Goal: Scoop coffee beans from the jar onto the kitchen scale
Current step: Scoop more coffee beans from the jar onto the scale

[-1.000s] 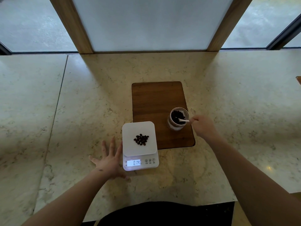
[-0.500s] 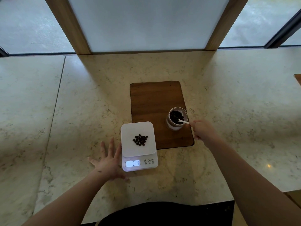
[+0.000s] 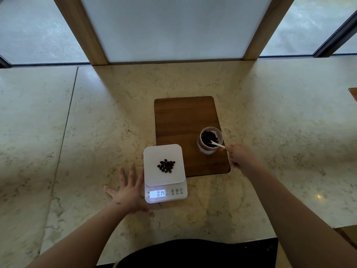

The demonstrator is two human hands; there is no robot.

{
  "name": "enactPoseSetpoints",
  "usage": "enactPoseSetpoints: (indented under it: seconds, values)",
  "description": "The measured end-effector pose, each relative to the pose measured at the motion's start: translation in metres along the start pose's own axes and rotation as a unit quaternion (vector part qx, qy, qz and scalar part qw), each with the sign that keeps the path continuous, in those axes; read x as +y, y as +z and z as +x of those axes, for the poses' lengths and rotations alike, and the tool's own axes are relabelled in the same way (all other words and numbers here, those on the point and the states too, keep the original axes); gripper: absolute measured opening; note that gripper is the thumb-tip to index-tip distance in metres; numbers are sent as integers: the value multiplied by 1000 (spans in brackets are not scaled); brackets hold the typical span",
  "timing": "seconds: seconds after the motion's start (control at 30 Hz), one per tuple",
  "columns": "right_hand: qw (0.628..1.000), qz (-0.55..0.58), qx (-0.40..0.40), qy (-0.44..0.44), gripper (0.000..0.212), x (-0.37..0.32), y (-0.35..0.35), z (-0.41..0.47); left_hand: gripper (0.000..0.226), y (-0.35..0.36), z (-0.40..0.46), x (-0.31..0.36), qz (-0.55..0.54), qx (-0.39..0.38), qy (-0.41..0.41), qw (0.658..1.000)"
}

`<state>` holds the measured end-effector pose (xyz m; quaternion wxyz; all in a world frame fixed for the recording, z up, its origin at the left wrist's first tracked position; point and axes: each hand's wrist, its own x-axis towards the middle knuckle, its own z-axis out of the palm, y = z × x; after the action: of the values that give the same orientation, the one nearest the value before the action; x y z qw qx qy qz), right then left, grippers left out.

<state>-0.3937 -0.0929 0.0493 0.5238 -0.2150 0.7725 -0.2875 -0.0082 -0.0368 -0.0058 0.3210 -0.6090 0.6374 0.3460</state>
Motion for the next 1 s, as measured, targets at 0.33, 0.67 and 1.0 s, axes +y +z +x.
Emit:
enactPoseSetpoints:
  seconds: [0.33,0.67,1.0]
  values:
    - [997,59,-14,39,34,-4,2,-6,160,-2,-2,2,-2,-5,4,1000]
    - [996,79,-14,46,29,-11,4,-21,162,-1,-1,0,-2,-1,5,1000]
    - [998,59,-17,25,23,-18,-3,-28,163,0,0,0,0,1,1,1000]
